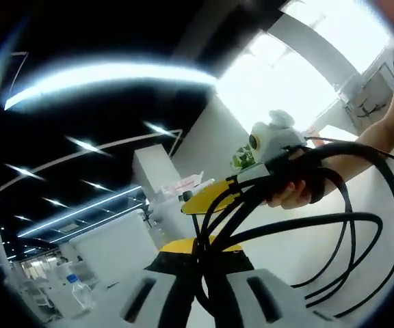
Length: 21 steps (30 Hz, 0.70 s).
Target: Coil the Type-C to USB data cable on the desktop and secure it with Velcro straps.
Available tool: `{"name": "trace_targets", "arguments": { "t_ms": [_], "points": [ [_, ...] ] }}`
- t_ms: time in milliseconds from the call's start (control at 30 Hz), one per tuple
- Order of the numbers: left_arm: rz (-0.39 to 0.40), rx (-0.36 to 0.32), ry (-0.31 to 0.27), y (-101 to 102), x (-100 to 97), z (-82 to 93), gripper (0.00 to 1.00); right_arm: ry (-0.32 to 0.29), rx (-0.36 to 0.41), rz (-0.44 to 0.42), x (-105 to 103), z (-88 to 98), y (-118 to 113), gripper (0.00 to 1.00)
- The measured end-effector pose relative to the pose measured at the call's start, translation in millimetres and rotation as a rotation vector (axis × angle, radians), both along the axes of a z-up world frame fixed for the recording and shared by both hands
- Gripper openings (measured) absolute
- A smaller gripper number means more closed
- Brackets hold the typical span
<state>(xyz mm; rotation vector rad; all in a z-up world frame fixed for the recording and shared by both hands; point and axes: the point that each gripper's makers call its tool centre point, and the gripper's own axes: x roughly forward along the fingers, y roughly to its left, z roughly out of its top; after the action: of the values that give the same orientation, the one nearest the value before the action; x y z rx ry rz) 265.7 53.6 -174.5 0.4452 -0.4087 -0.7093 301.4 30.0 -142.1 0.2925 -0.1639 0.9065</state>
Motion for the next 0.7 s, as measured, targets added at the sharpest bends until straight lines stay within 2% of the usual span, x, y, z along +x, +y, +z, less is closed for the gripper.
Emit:
{"name": "trace_targets", "arguments": {
  "t_ms": [200,400,700],
  "points": [
    [0.004,0.0,0.001,-1,2.0,-1.7,0.06,-0.071,-0.033,0.041,-22,8.7,16,0.04],
    [0.019,-0.028,0.008,2,3.6,-1.2,0.06,-0.064,-0.03,0.047,-25,8.1,18,0.04],
    [0.053,-0.021,-0.004,6,5.2,-1.4,0.06,-0.052,-0.011,0.037,-20,11.5,13,0.04]
  ]
}}
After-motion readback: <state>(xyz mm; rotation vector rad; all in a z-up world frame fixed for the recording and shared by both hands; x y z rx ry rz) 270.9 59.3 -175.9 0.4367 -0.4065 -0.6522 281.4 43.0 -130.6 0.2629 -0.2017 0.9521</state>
